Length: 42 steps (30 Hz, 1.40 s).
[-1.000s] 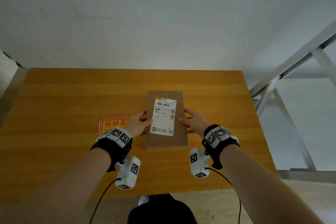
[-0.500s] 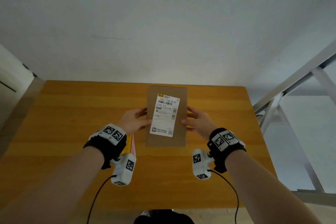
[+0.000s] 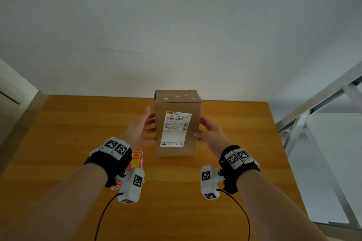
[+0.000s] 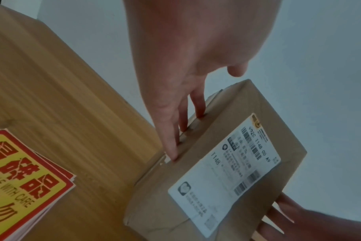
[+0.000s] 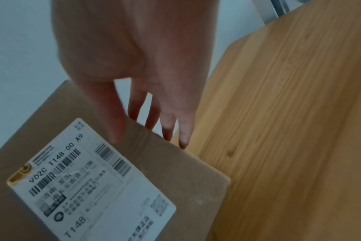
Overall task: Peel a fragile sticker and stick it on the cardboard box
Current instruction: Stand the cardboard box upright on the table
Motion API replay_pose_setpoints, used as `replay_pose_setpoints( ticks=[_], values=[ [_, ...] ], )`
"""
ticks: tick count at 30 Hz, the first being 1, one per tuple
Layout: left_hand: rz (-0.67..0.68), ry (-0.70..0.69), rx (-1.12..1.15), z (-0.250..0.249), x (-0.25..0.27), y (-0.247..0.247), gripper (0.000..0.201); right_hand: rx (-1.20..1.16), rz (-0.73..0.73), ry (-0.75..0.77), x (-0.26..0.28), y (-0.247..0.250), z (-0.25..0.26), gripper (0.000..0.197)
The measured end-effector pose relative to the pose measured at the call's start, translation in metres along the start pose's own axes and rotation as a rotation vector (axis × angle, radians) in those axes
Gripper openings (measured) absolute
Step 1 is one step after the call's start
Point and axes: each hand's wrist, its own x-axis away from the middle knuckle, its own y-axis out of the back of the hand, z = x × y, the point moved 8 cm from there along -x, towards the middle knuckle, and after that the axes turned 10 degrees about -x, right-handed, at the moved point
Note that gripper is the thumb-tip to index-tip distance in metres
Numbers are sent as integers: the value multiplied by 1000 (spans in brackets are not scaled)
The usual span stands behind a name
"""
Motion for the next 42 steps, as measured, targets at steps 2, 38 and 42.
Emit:
replay_pose_setpoints(
  ticks=[2,38,42],
  values=[
    [-4,-5,-2,-1,-3,1,41,-70,22,-27,0,-6,2,61],
    [-351,-371,-893,-50,57,33,48,548,-192,292,39,-12,80,67],
    [-384,-438,-1001,-52,76,53,49,813,-241,434,56,-38,99,57]
  ],
)
